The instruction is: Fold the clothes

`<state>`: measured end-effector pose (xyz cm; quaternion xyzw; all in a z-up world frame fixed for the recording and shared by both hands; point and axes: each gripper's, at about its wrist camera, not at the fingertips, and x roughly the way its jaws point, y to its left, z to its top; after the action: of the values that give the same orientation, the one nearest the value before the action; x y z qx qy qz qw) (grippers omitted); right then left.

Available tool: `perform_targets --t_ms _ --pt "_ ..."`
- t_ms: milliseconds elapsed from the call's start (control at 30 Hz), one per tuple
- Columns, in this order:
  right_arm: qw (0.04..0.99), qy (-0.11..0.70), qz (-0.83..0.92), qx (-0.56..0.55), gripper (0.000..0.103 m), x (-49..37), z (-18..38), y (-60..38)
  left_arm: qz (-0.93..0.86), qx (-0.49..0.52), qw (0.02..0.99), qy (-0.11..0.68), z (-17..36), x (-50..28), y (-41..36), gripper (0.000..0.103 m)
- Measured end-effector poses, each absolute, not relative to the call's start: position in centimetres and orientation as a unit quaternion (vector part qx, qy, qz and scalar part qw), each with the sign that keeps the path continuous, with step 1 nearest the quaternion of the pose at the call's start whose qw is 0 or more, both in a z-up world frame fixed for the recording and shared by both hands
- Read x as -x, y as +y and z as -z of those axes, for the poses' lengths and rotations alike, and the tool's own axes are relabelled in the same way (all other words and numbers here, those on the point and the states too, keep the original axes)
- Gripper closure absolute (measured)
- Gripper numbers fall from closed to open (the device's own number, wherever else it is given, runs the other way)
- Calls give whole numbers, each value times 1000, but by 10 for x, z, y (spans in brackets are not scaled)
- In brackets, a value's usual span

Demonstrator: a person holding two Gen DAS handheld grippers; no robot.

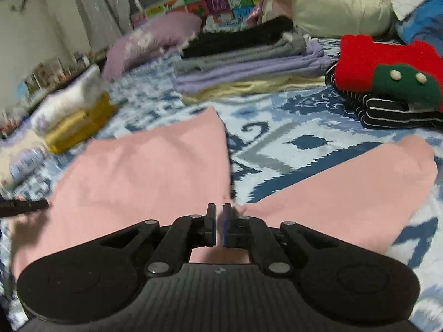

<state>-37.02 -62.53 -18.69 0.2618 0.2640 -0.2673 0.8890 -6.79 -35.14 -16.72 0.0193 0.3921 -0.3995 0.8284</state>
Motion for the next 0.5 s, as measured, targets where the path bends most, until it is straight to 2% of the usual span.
perform_targets --t_ms 33,133,367,500 --pt "890 257 268 -266 97 373 186 -623 396 -19 830 393 169 72 -350 87" --pt "874 304 284 -253 97 373 197 -619 374 -32 836 401 176 79 -348 84" --pt "887 236 295 -263 95 410 181 -586 369 -41 852 368 155 116 -325 84" --pt "867 273 317 -270 95 415 199 -573 360 -57 850 381 178 127 -318 80"
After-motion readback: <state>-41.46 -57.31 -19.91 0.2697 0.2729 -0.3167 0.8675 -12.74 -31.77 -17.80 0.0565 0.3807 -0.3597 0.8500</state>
